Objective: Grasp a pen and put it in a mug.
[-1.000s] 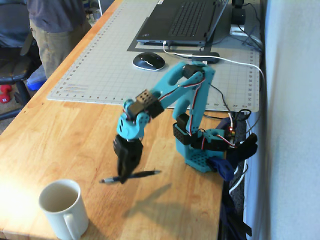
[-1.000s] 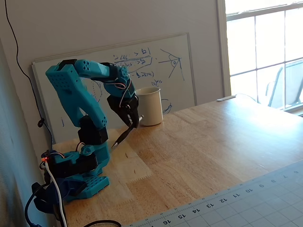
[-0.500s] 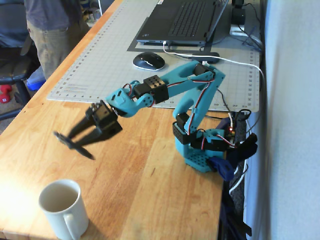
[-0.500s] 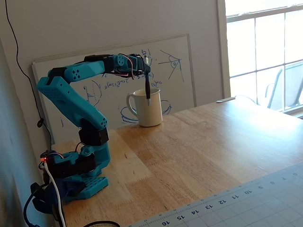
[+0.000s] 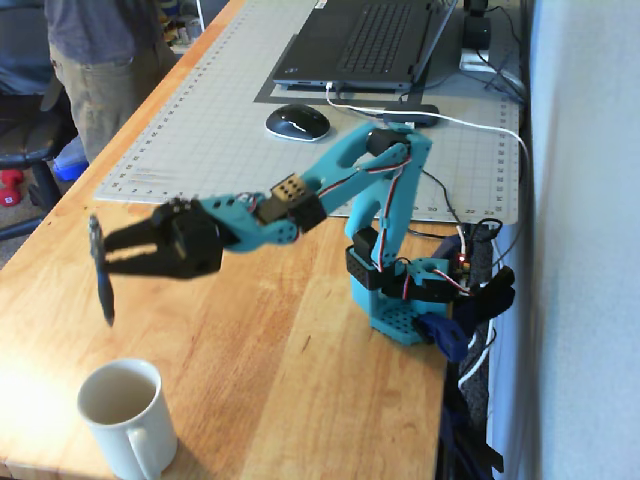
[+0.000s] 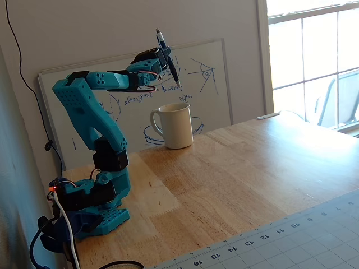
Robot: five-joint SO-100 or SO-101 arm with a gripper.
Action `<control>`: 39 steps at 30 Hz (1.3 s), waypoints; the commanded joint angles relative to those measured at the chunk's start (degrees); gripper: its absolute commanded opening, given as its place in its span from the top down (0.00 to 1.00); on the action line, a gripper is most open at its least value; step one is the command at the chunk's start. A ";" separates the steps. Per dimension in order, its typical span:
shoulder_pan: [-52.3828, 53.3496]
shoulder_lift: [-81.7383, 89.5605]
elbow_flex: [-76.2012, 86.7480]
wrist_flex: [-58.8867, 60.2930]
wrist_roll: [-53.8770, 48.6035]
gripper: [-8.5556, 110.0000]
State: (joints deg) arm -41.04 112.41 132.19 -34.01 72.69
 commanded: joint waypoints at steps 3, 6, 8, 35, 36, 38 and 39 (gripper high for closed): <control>-1.41 -6.68 -2.11 -7.21 -0.62 0.92; -3.60 -10.02 -2.11 -7.91 -0.62 0.92; -4.39 -11.87 -2.11 -7.91 -0.62 0.92; 3.34 2.64 4.66 21.97 -1.58 0.92; 4.31 4.31 4.57 25.49 -1.85 0.93; 5.98 7.29 4.57 32.08 -3.78 0.93; 6.68 8.61 4.57 35.16 -5.63 0.93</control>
State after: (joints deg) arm -36.74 112.76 138.25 -8.70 70.49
